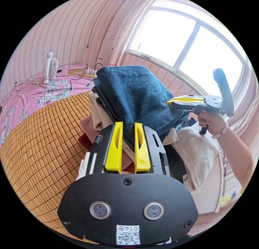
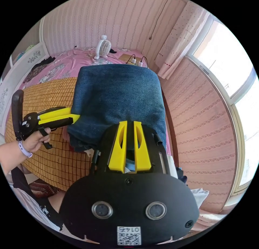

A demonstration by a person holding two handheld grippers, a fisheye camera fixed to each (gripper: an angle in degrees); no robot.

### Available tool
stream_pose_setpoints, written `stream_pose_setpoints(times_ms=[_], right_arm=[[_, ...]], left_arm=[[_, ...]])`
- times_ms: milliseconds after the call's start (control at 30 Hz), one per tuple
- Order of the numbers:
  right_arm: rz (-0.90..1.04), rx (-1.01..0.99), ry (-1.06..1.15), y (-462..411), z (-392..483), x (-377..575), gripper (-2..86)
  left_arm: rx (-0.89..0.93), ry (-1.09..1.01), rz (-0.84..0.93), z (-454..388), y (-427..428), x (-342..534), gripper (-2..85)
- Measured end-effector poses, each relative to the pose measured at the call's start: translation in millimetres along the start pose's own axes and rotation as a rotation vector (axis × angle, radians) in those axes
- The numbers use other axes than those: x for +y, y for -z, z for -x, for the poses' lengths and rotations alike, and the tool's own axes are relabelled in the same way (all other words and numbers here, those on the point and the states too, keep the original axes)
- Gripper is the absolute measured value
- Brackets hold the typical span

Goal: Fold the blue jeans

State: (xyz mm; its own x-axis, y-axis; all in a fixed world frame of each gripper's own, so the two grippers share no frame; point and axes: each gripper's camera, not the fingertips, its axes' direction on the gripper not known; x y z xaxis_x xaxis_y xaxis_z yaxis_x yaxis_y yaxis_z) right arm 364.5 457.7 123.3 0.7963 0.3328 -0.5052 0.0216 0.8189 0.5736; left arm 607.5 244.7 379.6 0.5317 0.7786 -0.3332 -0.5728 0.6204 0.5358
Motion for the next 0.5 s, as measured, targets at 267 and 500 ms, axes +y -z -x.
stream_pose_setpoints(times_ms=[267,500], right_arm=[[-0.078,-0.116,-0.047,59,2,63,9.0],[-0.132,-0.041,-0.127,111,29,185,13.7]], left_arm=[[0.141,-0.027,-0.068,-26,85,101,8.9],[0.379,-0.163,0.053,-109,76,158,13.7]])
